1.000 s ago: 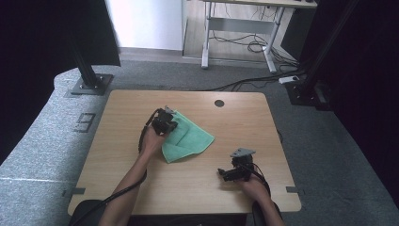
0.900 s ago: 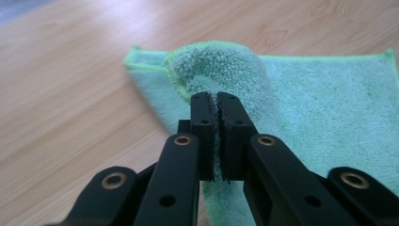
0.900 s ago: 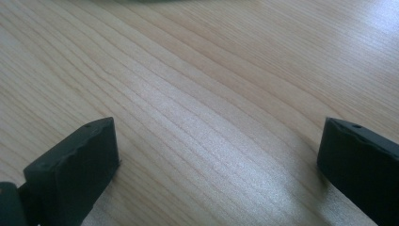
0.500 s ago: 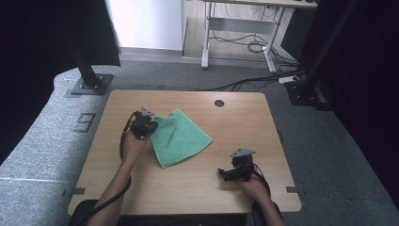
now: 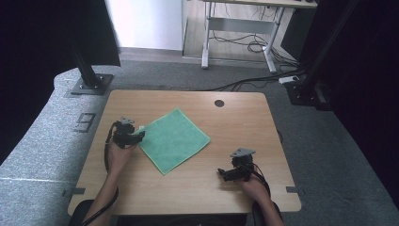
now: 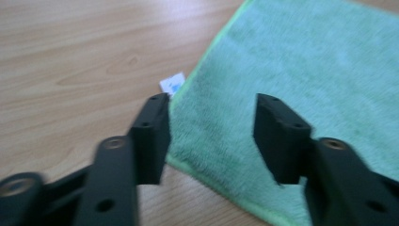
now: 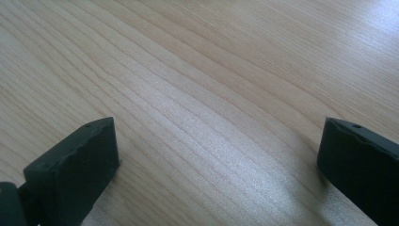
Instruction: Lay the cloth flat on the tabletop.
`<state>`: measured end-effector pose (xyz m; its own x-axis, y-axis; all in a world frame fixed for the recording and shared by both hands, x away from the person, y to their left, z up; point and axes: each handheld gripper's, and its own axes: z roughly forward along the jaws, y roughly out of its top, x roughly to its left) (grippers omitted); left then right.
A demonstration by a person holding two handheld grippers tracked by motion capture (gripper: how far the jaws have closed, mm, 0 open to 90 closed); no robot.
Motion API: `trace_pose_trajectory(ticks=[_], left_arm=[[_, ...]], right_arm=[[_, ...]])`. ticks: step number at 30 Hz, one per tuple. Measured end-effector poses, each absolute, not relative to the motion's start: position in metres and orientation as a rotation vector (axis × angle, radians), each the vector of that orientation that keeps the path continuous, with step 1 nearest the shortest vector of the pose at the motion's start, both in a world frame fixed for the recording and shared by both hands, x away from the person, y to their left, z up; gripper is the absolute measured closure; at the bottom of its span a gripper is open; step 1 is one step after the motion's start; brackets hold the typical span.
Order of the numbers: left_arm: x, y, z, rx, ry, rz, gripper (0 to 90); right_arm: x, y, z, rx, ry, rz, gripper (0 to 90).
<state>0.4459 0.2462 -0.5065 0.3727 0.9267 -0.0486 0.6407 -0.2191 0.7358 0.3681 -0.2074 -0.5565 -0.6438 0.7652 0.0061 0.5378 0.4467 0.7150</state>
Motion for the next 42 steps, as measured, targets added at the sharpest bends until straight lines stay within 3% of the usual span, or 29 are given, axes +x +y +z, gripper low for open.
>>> trace_pose_trajectory(ticks=[10, 19, 27, 42], left_arm=[[0.424, 0.216, -0.514, 2.042, 1.258, 0.501, 14.7], [0.393, 0.2, -0.529, 2.093, 1.237, 0.474, 3.9], [0.381, 0.188, -0.545, 2.165, 1.268, 0.515, 0.0], [0.382, 0.192, -0.549, 2.116, 1.286, 0.474, 0.0]], right_arm=[[0.369, -0.207, -0.556, 1.111, 2.387, 1.008, 0.0], [0.373, -0.207, -0.556, 1.111, 2.387, 1.007, 0.0], [0.377, -0.204, -0.555, 1.103, 2.395, 0.995, 0.0], [0.412, -0.188, -0.538, 1.064, 2.379, 1.015, 0.9]])
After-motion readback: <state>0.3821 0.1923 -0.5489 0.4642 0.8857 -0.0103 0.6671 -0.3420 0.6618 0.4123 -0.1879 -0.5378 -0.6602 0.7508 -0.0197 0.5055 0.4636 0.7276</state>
